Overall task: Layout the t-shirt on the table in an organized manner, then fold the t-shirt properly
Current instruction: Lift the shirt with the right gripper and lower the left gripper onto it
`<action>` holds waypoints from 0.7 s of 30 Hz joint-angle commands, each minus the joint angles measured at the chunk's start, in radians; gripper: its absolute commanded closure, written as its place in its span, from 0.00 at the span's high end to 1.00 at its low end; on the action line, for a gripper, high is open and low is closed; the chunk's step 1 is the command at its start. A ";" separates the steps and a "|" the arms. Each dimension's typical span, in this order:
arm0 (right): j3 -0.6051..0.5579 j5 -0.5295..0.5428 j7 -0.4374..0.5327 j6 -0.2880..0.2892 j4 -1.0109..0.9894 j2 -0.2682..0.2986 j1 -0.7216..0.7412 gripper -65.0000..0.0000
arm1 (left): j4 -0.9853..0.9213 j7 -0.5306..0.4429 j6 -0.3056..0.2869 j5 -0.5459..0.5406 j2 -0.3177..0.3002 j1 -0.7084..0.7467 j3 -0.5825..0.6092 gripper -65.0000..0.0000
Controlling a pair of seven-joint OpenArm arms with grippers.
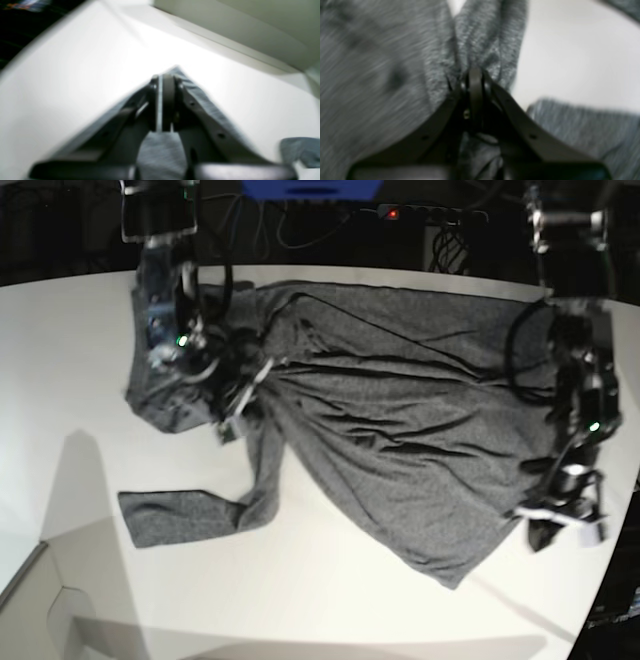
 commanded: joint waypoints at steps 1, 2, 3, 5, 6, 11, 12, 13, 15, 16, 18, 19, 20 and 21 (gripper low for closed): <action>-0.026 0.001 -0.008 0.009 0.063 -0.003 -0.007 0.00 | -0.008 -0.023 -0.010 -0.005 0.011 -0.058 0.041 0.05; -0.042 0.001 -0.008 0.009 0.109 -0.003 -0.033 0.00 | -0.033 -0.023 -0.010 -0.005 0.031 -0.091 0.086 0.05; -0.046 0.001 -0.008 0.007 0.146 -0.003 -0.054 0.00 | -0.056 -0.023 -0.010 -0.005 0.050 -0.117 0.123 0.05; -0.032 0.001 -0.008 0.005 0.216 -0.006 -0.085 0.00 | -0.105 -0.023 -0.010 -0.005 0.094 -0.166 0.198 0.05; -0.016 0.001 -0.008 0.004 0.244 -0.007 -0.097 0.00 | -0.136 -0.023 -0.010 -0.005 0.119 -0.196 0.235 0.05; 0.120 0.001 -0.008 0.004 0.351 -0.023 -0.143 0.00 | -0.288 -0.026 -0.010 -0.005 0.234 -0.317 0.414 0.05; 0.157 0.001 -0.008 0.004 0.365 -0.023 -0.148 0.00 | -0.320 -0.027 -0.010 -0.005 0.265 -0.340 0.448 0.05; 0.186 0.001 -0.008 0.004 0.371 -0.023 -0.146 0.00 | -0.358 -0.027 -0.010 -0.005 0.294 -0.366 0.483 0.05; 0.241 0.001 -0.008 0.004 0.373 -0.023 -0.146 0.00 | -0.435 -0.029 -0.010 -0.005 0.348 -0.406 0.549 0.05; 0.272 0.001 -0.008 0.004 0.373 -0.023 -0.146 0.00 | -0.475 -0.031 -0.010 -0.005 0.381 -0.426 0.587 0.05; 0.330 0.001 -0.008 0.004 0.373 -0.026 -0.148 0.00 | -0.555 -0.032 -0.010 -0.005 0.444 -0.455 0.666 0.05; 0.347 0.002 -0.008 0.004 0.376 -0.026 -0.151 0.00 | -0.588 -0.034 -0.010 -0.005 0.464 -0.467 0.693 0.05; 0.364 0.004 -0.008 0.004 0.377 -0.026 -0.152 0.00 | -0.625 -0.035 -0.010 -0.005 0.472 -0.484 0.713 0.05; 0.376 0.004 -0.008 0.004 0.379 -0.026 -0.154 0.00 | -0.657 -0.035 -0.010 -0.005 0.472 -0.502 0.735 0.05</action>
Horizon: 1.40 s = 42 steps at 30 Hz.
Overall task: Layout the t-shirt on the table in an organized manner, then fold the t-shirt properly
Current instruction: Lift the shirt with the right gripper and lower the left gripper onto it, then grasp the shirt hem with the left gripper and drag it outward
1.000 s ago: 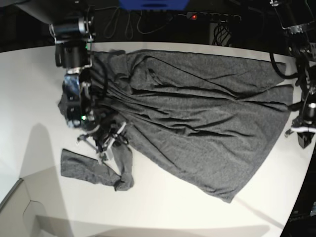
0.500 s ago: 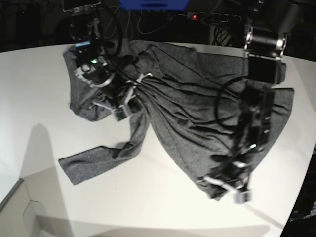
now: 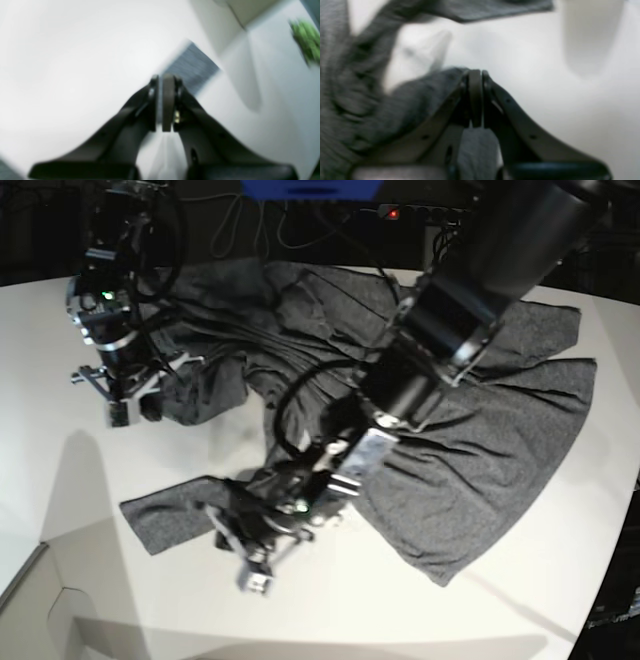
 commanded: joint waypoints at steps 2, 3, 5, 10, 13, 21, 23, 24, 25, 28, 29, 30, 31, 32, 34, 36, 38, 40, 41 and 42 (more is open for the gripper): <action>0.024 0.015 0.025 -0.004 0.023 0.001 0.000 0.00 | -0.054 -0.027 0.012 0.006 -0.019 -0.070 0.030 0.05; 0.043 0.015 0.025 -0.004 0.023 0.001 -0.011 0.00 | -0.089 -0.027 0.012 0.006 -0.019 -0.080 0.053 0.05; 0.067 0.017 0.025 -0.003 0.023 0.000 -0.024 0.00 | -0.144 -0.047 0.012 0.004 -0.019 -0.086 0.093 0.05; 0.097 0.017 0.025 0.001 0.023 -0.006 -0.032 0.00 | -0.287 -0.199 0.012 0.004 -0.019 -0.084 0.166 0.05; 0.107 0.017 0.025 0.001 0.023 -0.014 -0.032 0.00 | -0.353 -0.234 0.012 0.001 -0.019 -0.078 0.228 0.05; 0.109 0.017 0.025 0.001 0.023 -0.016 -0.027 0.00 | -0.370 -0.239 0.012 0.004 -0.028 -0.037 0.369 0.05; 0.109 0.017 0.025 0.001 0.023 -0.016 -0.026 0.00 | -0.370 -0.239 0.012 0.004 -0.063 -0.035 0.382 0.05; 0.109 0.017 0.025 0.001 0.023 -0.014 -0.024 0.00 | -0.370 -0.240 0.012 0.004 -0.091 -0.035 0.381 0.05; 0.109 0.017 0.025 0.001 0.023 -0.014 -0.023 0.00 | -0.370 -0.242 0.012 0.003 -0.123 -0.035 0.381 0.05; 0.109 0.017 0.025 0.001 0.023 -0.013 -0.023 0.00 | -0.360 -0.242 0.012 -0.005 -0.215 -0.040 0.364 0.05; 0.106 0.017 0.025 0.001 0.023 -0.013 -0.023 0.00 | -0.359 -0.242 0.012 -0.005 -0.245 -0.040 0.336 0.05; 0.104 0.017 0.025 0.001 0.023 -0.013 -0.021 0.00 | -0.357 -0.242 0.012 -0.005 -0.270 -0.040 0.297 0.05; 0.103 0.017 0.025 0.001 0.023 -0.013 -0.020 0.00 | -0.357 -0.240 0.012 -0.005 -0.296 -0.040 0.251 0.05; 0.103 0.017 0.025 0.002 0.023 -0.013 -0.012 0.00 | -0.356 -0.237 0.012 -0.005 -0.322 -0.040 0.201 0.05; 0.103 0.017 0.025 0.002 0.023 -0.013 -0.006 0.00 | -0.354 -0.233 0.012 -0.005 -0.357 -0.038 0.109 0.05; 0.103 0.017 0.025 0.002 0.023 -0.013 -0.006 0.00 | -0.325 -0.231 0.012 -0.005 -0.400 -0.035 -0.007 0.04; 0.103 0.017 0.025 0.002 0.023 -0.013 -0.006 0.00 | -0.250 -0.220 0.012 -0.005 -0.442 -0.001 -0.112 0.04; 0.101 0.017 0.025 0.002 0.023 -0.013 -0.006 0.00 | -0.116 -0.168 0.012 -0.005 -0.485 0.062 -0.216 0.04; 0.101 0.017 0.025 0.002 0.023 -0.013 -0.006 0.00 | -0.027 -0.136 0.012 -0.005 -0.499 0.094 -0.271 0.04; 0.101 0.017 0.025 0.002 0.023 -0.013 -0.006 0.00 | 0.048 -0.104 0.012 -0.005 -0.506 0.128 -0.316 0.04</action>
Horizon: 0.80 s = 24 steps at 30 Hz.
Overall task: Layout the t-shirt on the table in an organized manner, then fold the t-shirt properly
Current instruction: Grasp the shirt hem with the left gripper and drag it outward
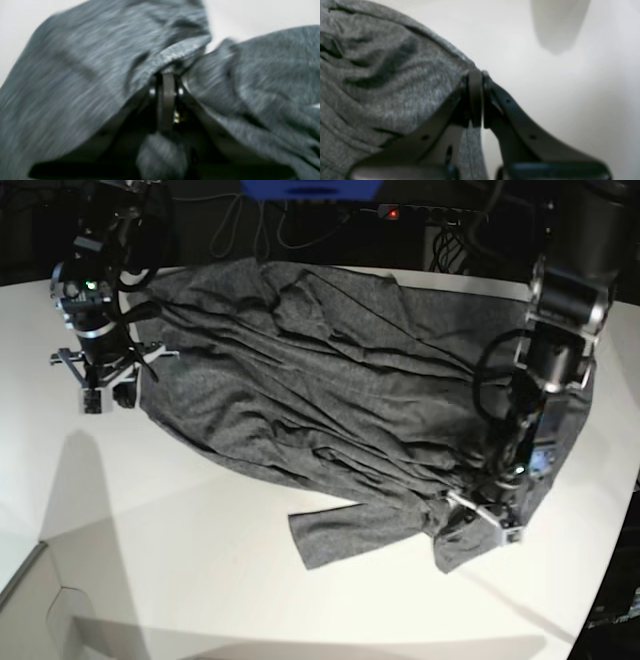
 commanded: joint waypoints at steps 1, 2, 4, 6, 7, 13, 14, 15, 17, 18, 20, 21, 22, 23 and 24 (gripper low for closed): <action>0.000 0.009 0.028 0.001 0.020 0.006 0.007 0.00 | 0.107 -0.006 -0.010 -0.002 -0.001 -0.012 -0.045 0.04; 0.000 0.009 0.028 0.001 0.020 0.006 0.007 0.00 | 0.205 0.022 -0.010 -0.002 -0.002 0.031 -0.093 0.04; 0.000 0.009 0.028 0.001 0.020 0.006 0.007 0.00 | 0.363 0.049 -0.010 0.005 0.007 0.091 -0.157 0.05; 0.000 0.009 0.028 0.001 0.020 0.006 0.006 0.00 | 0.446 0.051 -0.010 0.007 0.038 0.106 -0.162 0.05; 0.000 0.009 0.028 0.001 0.020 0.006 0.006 0.00 | 0.456 0.055 -0.010 0.007 0.058 0.101 -0.162 0.05; 0.000 0.009 0.028 0.001 0.020 0.006 -0.003 0.00 | 0.234 0.048 -0.010 0.122 0.199 -0.064 0.021 0.05; 0.000 0.009 0.026 0.001 0.020 0.005 -0.005 0.00 | 0.168 0.046 -0.010 0.149 0.230 -0.094 0.055 0.05; 0.000 0.009 0.025 0.001 0.020 0.005 -0.006 0.00 | 0.102 0.046 -0.010 0.177 0.259 -0.121 0.079 0.05; 0.000 0.009 -0.002 0.001 0.020 0.005 -0.017 0.00 | -0.064 0.037 -0.010 0.238 0.329 -0.180 0.101 0.05; 0.000 0.009 -0.015 0.001 0.020 0.005 -0.017 0.00 | -0.148 0.011 -0.010 0.266 0.366 -0.209 0.096 0.05; 0.000 0.009 -0.029 0.001 0.020 0.005 -0.017 0.00 | -0.283 -0.067 -0.010 0.312 0.411 -0.258 0.104 0.05; 0.000 0.009 -0.031 0.001 0.020 0.005 -0.022 0.00 | -0.351 -0.118 -0.010 0.340 0.429 -0.273 0.105 0.05; 0.002 0.009 -0.029 0.001 0.020 0.005 -0.023 0.00 | -0.409 -0.161 -0.010 0.370 0.443 -0.284 0.105 0.05; 0.002 0.009 -0.029 0.001 0.022 0.005 -0.025 0.00 | -0.472 -0.215 -0.010 0.409 0.454 -0.293 0.105 0.05; 0.005 0.009 -0.031 0.001 0.022 0.005 -0.033 0.00 | -0.526 -0.267 -0.010 0.456 0.458 -0.295 0.105 0.05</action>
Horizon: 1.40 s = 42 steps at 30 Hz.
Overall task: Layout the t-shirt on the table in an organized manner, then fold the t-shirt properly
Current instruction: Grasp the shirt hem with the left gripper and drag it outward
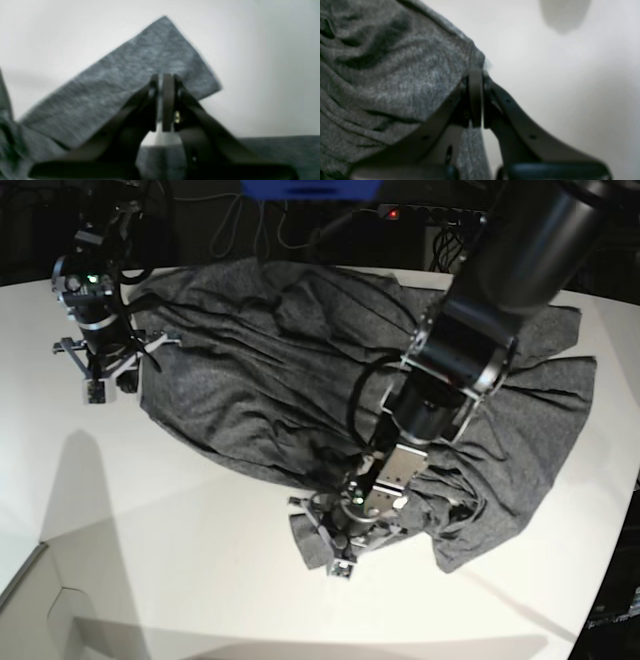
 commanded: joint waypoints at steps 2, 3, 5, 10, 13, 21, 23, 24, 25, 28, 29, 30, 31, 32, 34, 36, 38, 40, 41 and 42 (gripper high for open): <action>0.004 0.009 0.022 -0.002 0.021 0.007 -0.018 0.00 | -0.063 -0.088 0.006 0.065 0.003 -0.029 -0.004 0.05; 0.004 0.009 0.023 -0.002 0.021 0.007 -0.022 0.00 | -0.079 -0.117 0.007 0.091 0.000 -0.029 -0.007 0.05; 0.005 0.009 0.022 -0.002 0.021 0.008 -0.025 0.00 | -0.097 -0.137 0.009 0.118 -0.014 -0.026 -0.009 0.05; 0.005 0.009 0.022 -0.002 0.021 0.008 -0.025 0.00 | -0.097 -0.137 0.009 0.121 -0.103 -0.024 -0.012 0.05; 0.005 0.009 0.022 -0.002 0.021 0.008 -0.025 0.00 | -0.092 -0.141 0.009 0.104 -0.171 -0.021 -0.015 0.05; -0.001 0.009 0.022 -0.002 0.020 0.008 -0.025 0.00 | -0.091 -0.141 0.010 -0.126 -0.316 -0.044 -0.013 0.05; -0.001 0.009 0.020 -0.002 0.020 0.008 -0.025 0.00 | -0.091 -0.141 0.013 -0.203 -0.344 -0.049 -0.013 0.05; -0.001 0.009 0.020 -0.002 0.020 0.008 -0.025 0.00 | -0.091 -0.141 0.013 -0.248 -0.356 -0.054 -0.013 0.05; -0.001 0.009 0.020 -0.002 0.020 0.008 -0.025 0.00 | -0.091 -0.138 0.015 -0.301 -0.375 -0.064 -0.013 0.05; -0.001 0.009 0.020 -0.002 0.020 0.008 -0.025 0.00 | -0.091 -0.135 0.015 -0.469 -0.424 -0.075 -0.013 0.05; -0.001 0.009 0.020 -0.002 0.020 0.008 -0.025 0.00 | -0.091 -0.135 0.015 -0.535 -0.439 -0.075 -0.013 0.05; -0.001 0.009 0.020 -0.002 0.020 0.008 -0.025 0.00 | -0.091 -0.135 0.015 -0.601 -0.458 -0.077 -0.013 0.05; -0.001 0.009 0.020 -0.002 0.020 0.008 -0.025 0.00 | -0.091 -0.135 0.015 -0.663 -0.474 -0.077 -0.013 0.05; -0.001 0.009 0.020 -0.002 0.020 0.008 -0.025 0.00 | -0.091 -0.135 0.012 -0.716 -0.490 -0.077 -0.013 0.05; -0.001 0.009 0.020 -0.002 0.020 0.008 -0.025 0.00 | -0.091 -0.135 0.013 -0.809 -0.513 -0.077 -0.013 0.05; -0.001 0.009 0.020 -0.002 0.020 0.007 -0.025 0.00 | -0.091 -0.135 0.013 -0.894 -0.539 -0.077 -0.013 0.05; -0.004 0.009 0.020 0.000 0.020 0.007 -0.025 0.00 | -0.091 -0.134 0.010 -0.967 -0.559 -0.072 -0.013 0.05; -0.027 0.009 0.020 0.000 0.020 0.008 -0.027 0.00 | -0.089 -0.134 0.007 -1.001 -0.562 -0.072 -0.004 0.05; -0.036 0.009 0.020 0.000 0.020 0.008 -0.027 0.00 | -0.089 -0.134 0.007 -0.996 -0.562 -0.072 -0.004 0.05; -0.044 0.009 0.020 0.000 0.020 0.008 -0.027 0.00 | -0.077 -0.132 0.007 -0.996 -0.557 -0.072 -0.004 0.05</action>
